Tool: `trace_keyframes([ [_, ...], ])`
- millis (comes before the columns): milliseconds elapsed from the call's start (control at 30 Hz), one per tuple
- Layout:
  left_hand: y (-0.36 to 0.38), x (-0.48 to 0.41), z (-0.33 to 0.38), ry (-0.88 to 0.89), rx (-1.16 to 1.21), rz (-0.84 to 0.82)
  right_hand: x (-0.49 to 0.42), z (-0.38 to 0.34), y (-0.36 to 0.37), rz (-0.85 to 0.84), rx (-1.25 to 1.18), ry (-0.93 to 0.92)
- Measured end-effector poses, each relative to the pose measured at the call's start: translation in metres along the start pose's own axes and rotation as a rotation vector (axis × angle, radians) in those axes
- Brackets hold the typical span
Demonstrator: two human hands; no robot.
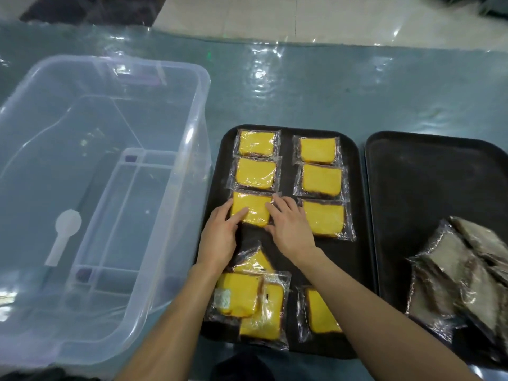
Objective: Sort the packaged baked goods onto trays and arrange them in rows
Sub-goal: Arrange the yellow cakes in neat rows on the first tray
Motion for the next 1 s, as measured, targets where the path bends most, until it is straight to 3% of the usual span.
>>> trace_keyframes([
  [400,-0.005,-0.010,-0.009,-0.019,-0.077,0.037,-0.017,0.000,0.004,-0.069,0.021,-0.079],
  [567,-0.005,-0.013,0.018,0.132,-0.141,0.009,-0.032,0.013,-0.025,0.097,-0.109,-0.068],
  [667,0.015,-0.021,0.032,0.219,-0.242,-0.084,-0.058,0.015,-0.016,-0.026,-0.091,-0.112],
  [833,0.030,-0.024,0.020,0.166,-0.295,-0.122,-0.078,0.022,-0.002,-0.168,-0.070,-0.130],
  [1000,0.029,-0.025,0.020,0.149,-0.317,-0.118,-0.043,0.029,-0.040,0.003,-0.244,-0.089],
])
Point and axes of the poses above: each hand's wrist, its own x-axis away from the middle knuckle, its own y-axis out of the palm, z = x × y, the point moved 10 cm from there along -x, towards the middle knuckle, and after that the axes turned 2 degrees about -z, right-handed, at the moved point
